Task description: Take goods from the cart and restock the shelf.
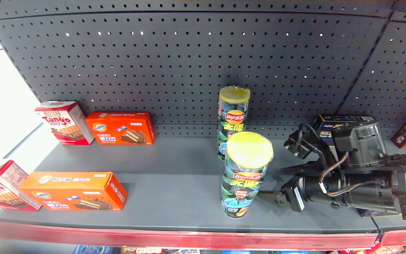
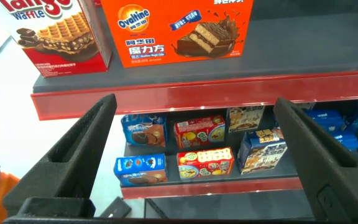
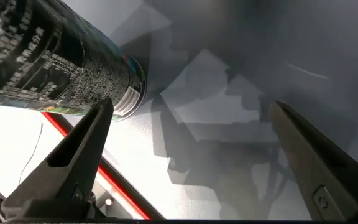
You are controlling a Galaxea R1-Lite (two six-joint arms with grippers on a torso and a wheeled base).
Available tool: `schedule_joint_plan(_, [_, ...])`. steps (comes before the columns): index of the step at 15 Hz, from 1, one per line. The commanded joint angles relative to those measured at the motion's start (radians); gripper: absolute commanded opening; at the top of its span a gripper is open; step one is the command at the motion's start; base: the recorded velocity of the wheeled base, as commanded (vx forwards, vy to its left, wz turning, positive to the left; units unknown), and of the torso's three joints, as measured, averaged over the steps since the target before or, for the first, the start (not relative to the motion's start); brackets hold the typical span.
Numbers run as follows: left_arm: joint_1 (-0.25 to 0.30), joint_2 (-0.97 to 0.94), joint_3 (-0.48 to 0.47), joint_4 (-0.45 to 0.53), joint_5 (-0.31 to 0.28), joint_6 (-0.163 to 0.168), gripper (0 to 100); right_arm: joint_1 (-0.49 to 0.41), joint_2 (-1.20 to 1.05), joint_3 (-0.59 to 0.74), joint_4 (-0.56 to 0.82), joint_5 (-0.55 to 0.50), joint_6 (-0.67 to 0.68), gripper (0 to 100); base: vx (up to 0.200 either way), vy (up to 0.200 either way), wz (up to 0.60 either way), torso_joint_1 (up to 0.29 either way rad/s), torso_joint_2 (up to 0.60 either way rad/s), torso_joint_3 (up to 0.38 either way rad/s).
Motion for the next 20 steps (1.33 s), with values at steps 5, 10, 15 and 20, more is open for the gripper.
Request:
schedule_joint_plan(5, [0.0,0.001,0.0,0.0,0.001,0.0,100,0.0,0.008,0.002,-0.017,0.001,0.0,100,0.0,0.0,0.0,0.0,0.0,0.0])
schedule_joint_plan(10, [0.0,0.001,0.0,0.0,0.001,0.0,100,-0.001,0.009,0.002,-0.017,0.001,0.0,100,0.0,0.0,0.0,0.0,0.0,0.0])
schedule_joint_plan(15, [0.0,0.001,0.0,0.0,0.001,0.0,100,-0.001,0.023,-0.004,-0.021,0.001,0.0,100,0.0,0.0,0.0,0.0,0.0,0.0])
schedule_joint_plan(20, [0.0,0.001,0.0,0.0,0.001,0.0,100,-0.06,-0.086,0.007,-0.022,-0.001,0.001,100,0.0,0.0,0.0,0.0,0.0,0.0])
